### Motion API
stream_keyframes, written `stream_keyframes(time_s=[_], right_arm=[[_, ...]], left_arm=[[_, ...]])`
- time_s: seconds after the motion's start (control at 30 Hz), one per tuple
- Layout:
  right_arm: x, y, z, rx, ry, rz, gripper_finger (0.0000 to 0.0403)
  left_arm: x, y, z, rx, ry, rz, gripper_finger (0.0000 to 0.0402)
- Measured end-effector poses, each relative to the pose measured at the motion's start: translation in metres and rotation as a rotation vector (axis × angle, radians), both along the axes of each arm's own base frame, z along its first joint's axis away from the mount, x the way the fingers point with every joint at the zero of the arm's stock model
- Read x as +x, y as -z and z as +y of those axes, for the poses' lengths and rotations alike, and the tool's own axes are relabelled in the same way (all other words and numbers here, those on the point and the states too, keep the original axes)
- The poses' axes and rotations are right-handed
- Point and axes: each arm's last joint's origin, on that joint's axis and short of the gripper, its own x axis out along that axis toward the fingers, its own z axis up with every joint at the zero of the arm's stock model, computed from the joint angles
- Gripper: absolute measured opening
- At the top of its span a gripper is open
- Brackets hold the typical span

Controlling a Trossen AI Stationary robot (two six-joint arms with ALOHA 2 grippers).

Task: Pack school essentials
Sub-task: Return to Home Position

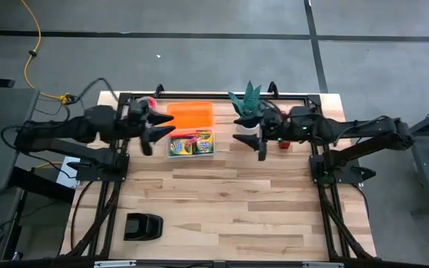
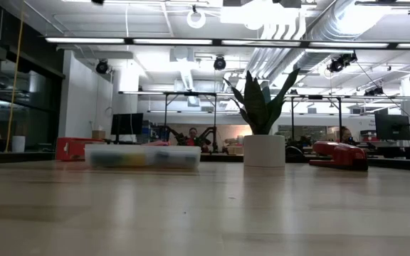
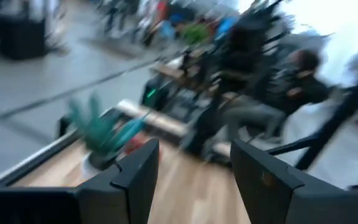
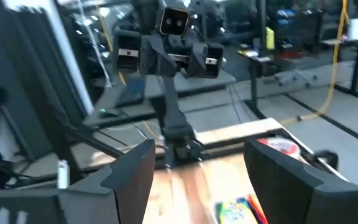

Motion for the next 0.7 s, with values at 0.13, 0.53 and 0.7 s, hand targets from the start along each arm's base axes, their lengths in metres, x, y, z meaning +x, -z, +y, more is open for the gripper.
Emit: stream_keyframes(time_s=[0.13,0.53,0.7], right_arm=[[-0.014,-0.012,0.004,0.000,-0.030,-0.053,0.0238],[-0.026,-0.020,0.007,-0.003,-0.042,-0.081,0.0238],[-0.026,-0.020,0.007,-0.002,-0.042,-0.078,0.0238]], left_arm=[[-0.004,-0.009,-0.015,0.049,0.078,-0.087,0.0188],[0.004,0.023,-0.027,0.053,0.160,-0.357,0.0188],[0.002,0.024,-0.027,0.053,0.163,-0.345,0.0188]])
